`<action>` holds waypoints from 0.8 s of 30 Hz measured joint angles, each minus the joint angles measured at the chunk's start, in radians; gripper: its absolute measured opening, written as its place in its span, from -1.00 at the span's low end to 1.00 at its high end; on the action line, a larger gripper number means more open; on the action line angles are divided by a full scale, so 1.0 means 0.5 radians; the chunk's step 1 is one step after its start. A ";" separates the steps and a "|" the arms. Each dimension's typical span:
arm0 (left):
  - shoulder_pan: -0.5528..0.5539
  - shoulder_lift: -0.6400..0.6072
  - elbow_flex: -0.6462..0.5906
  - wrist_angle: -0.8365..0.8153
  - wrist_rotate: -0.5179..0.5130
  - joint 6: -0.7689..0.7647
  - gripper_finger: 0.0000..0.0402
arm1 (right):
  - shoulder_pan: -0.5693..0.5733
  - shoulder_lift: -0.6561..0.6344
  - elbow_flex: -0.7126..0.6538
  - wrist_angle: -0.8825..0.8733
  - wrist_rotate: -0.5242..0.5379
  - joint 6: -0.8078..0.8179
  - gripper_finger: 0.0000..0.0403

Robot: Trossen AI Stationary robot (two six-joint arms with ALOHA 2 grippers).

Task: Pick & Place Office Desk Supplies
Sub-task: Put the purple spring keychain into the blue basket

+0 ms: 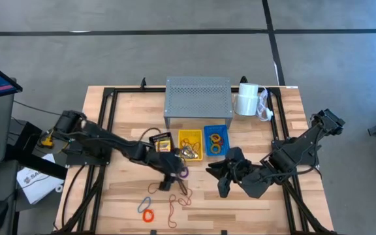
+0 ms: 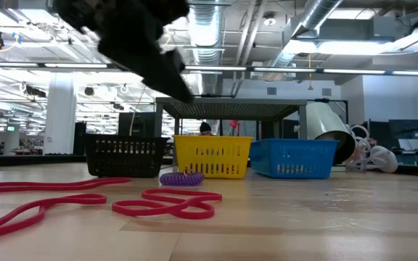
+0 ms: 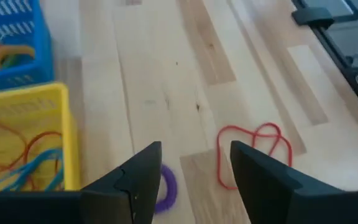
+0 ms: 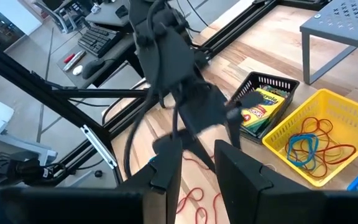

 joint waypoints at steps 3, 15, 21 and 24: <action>0.000 0.177 0.165 -0.112 0.002 0.007 -0.07 | 0.000 0.000 0.000 0.030 -0.001 0.001 -0.54; 0.006 0.467 0.357 -0.544 0.026 0.125 -0.07 | 0.049 0.000 0.000 0.043 0.000 0.002 -0.54; 0.000 0.491 0.357 -0.597 -0.043 0.131 -0.07 | 0.054 0.000 0.000 0.039 0.001 0.003 -0.54; 0.000 0.491 0.354 -0.591 -0.057 0.131 -0.07 | 0.054 0.000 0.000 0.036 0.001 0.002 -0.54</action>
